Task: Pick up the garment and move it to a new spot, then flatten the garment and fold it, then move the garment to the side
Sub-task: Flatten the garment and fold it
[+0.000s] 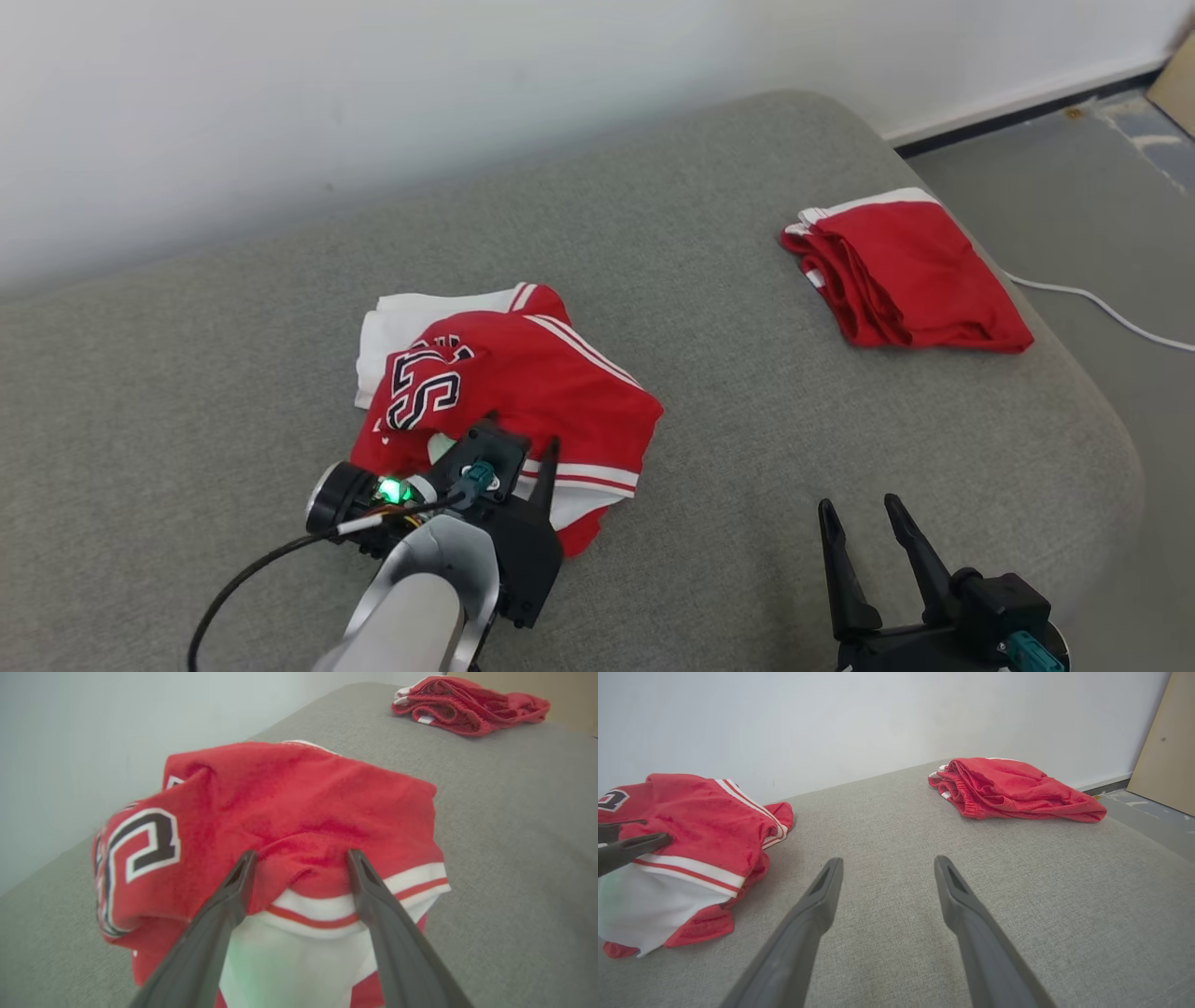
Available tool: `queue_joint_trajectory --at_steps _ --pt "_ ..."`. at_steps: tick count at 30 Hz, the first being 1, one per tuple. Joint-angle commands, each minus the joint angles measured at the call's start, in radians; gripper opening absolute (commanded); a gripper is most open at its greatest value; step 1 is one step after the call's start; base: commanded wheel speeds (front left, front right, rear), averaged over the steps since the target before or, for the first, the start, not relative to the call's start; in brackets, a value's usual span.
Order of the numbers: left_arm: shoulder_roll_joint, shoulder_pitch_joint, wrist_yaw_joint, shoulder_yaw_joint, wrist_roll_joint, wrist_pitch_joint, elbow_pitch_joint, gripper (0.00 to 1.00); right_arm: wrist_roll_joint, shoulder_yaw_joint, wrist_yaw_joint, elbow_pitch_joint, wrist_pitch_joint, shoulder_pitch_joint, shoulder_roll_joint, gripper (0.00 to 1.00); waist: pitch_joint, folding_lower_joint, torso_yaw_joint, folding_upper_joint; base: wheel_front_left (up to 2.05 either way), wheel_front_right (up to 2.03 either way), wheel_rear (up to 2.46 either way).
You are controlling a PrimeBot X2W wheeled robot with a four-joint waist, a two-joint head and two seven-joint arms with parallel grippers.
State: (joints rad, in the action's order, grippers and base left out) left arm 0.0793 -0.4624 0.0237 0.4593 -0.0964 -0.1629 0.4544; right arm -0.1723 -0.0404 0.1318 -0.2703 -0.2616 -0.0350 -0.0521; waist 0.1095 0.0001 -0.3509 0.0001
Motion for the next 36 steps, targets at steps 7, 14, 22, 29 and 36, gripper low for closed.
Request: queue_joint_trajectory --at_steps 7,14,22,29,36 --pt "0.011 -0.048 -0.051 0.007 0.033 -0.074 0.086 0.35 -0.02 -0.002 -0.002 0.005 -0.004 -0.014 0.004 1.0 0.034 -0.0001 0.002 -0.0001 0.0 0.0 0.0" --pt "-0.009 -0.1 -0.015 0.016 -0.008 -0.009 0.074 0.0 -0.024 -0.009 -0.002 0.003 -0.003 -0.026 0.003 1.0 0.037 -0.0001 0.027 -0.0001 0.0 0.0 0.0" --pt "-0.031 -0.3 0.031 0.066 -0.238 0.177 -0.075 0.0 -0.024 -0.021 -0.002 -0.005 -0.003 -0.04 0.003 1.0 0.035 -0.0001 0.033 -0.0001 0.0 0.0 0.0" --pt "-0.027 -0.465 -0.097 0.144 -0.638 0.401 -0.203 0.0 -0.023 -0.022 -0.002 -0.007 -0.003 -0.039 0.003 1.0 0.034 -0.0001 0.04 -0.0001 0.0 0.0 0.0" --pt "-0.027 -0.377 -0.158 0.185 -0.735 0.425 -0.086 0.0 -0.015 -0.018 -0.002 -0.003 -0.003 -0.038 0.004 1.0 0.042 -0.0001 0.086 -0.0001 0.0 0.0 0.0"
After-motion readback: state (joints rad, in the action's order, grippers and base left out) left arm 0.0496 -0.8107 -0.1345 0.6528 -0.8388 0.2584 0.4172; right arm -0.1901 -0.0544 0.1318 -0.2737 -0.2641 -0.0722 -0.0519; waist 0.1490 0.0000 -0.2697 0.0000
